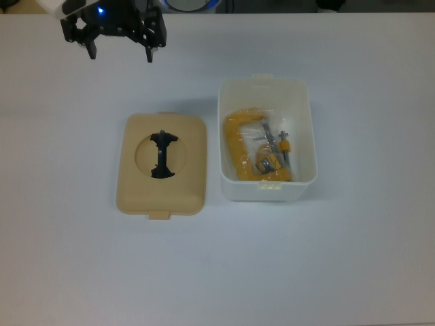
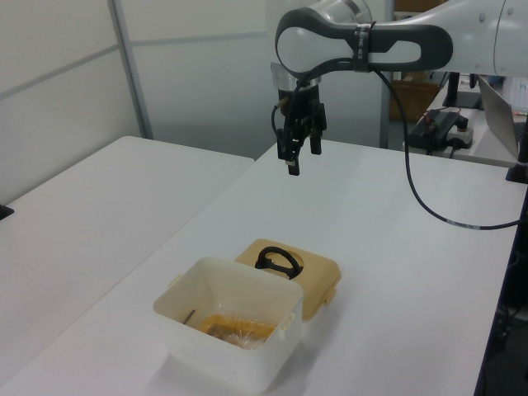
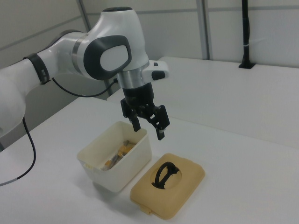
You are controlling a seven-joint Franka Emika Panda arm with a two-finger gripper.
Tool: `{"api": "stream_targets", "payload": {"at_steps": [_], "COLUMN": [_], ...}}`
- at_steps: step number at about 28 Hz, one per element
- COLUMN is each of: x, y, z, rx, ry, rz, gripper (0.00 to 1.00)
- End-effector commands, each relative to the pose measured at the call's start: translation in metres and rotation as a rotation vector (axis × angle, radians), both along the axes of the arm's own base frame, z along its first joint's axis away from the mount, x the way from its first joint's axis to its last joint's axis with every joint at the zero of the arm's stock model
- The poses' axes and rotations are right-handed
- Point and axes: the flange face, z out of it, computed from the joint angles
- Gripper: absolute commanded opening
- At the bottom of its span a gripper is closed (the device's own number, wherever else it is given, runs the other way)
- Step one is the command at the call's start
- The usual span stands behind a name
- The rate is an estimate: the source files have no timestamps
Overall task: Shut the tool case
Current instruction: 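Move the gripper down over the black handle of the beige lid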
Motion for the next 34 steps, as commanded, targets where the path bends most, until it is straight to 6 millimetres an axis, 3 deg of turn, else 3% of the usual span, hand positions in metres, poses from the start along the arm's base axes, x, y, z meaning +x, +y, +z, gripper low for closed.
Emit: {"api": "stream_targets", "payload": {"at_steps": [1, 9, 15, 23, 34], "x": [-0.003, 0.003, 0.013, 0.023, 0.041], "y": [0.025, 0.045, 0.05, 0.049, 0.048], "z": [-0.003, -0.011, -0.046, -0.077, -0.134], "rx": [-0.007, -0.005, 0.0, 0.004, -0.004], "ry": [0.01, 0.002, -0.04, 0.003, 0.063], "rz": [0.02, 0.02, -0.055, -0.03, -0.026], "gripper": [1.0, 1.0, 1.0, 1.0, 1.0]}}
